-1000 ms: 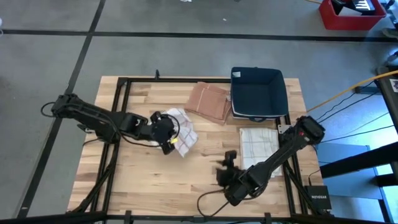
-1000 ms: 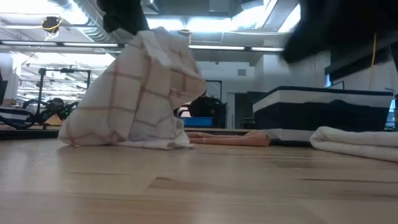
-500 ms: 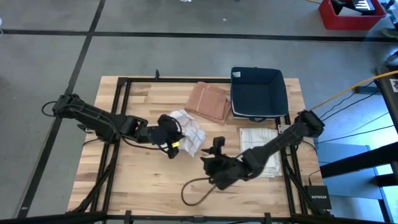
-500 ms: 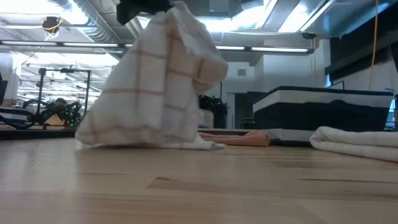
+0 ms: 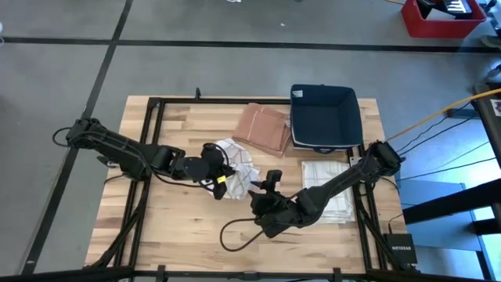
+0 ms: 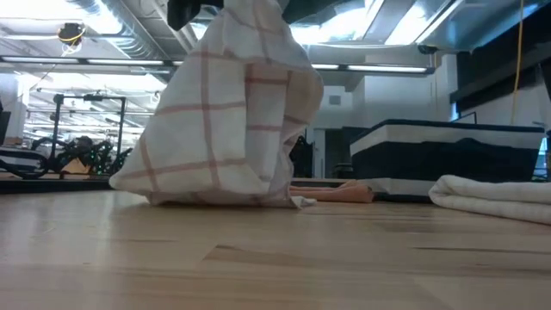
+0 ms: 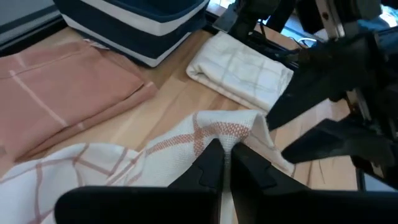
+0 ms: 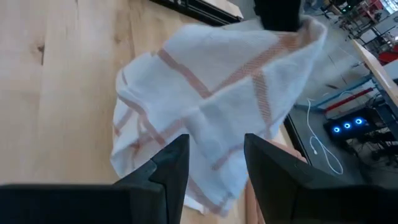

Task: Fold towel
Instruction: Fold the white towel

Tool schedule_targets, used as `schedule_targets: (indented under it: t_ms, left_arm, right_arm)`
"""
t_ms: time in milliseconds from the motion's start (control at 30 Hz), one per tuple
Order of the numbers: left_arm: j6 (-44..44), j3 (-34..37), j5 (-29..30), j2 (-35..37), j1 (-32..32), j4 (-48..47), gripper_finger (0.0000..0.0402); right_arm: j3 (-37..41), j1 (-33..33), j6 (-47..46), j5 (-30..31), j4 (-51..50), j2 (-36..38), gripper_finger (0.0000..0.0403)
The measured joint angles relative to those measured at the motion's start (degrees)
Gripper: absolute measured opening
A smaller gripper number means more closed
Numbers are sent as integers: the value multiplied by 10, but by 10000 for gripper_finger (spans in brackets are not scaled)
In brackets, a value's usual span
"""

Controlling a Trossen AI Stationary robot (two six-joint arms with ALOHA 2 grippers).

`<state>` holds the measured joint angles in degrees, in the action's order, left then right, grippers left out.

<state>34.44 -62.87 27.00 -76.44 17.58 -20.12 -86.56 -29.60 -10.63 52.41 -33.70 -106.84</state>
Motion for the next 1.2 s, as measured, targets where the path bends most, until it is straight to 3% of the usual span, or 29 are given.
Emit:
schedule_targets:
  t_ms: [133, 300, 433, 567, 733, 900, 1100, 1200]
  left_arm:
    - [6, 0, 0, 0, 0, 3, 13]
    - [13, 0, -3, 0, 6, 24, 13]
    - [9, 0, -13, 0, 10, 32, 13]
    - [10, 0, -14, 0, 10, 27, 13]
    - [11, 0, -14, 0, 10, 26, 13]
    - [11, 0, -23, 0, 12, 27, 13]
    - [2, 0, -24, 0, 12, 27, 13]
    - [1, 0, -24, 0, 12, 21, 13]
  right_arm:
    - [0, 0, 5, -3, 23, -10, 159]
    - [0, 0, 4, 77, 27, -19, 159]
    - [0, 1, 6, 89, 38, -19, 159]
    - [0, -2, 19, 144, 38, -19, 159]
    - [0, -16, 59, 150, 57, -19, 159]
    - [0, -16, 66, 226, 26, -18, 159]
    - [0, -15, 63, 196, 32, -18, 153]
    - [0, -16, 68, 195, 31, -18, 119]
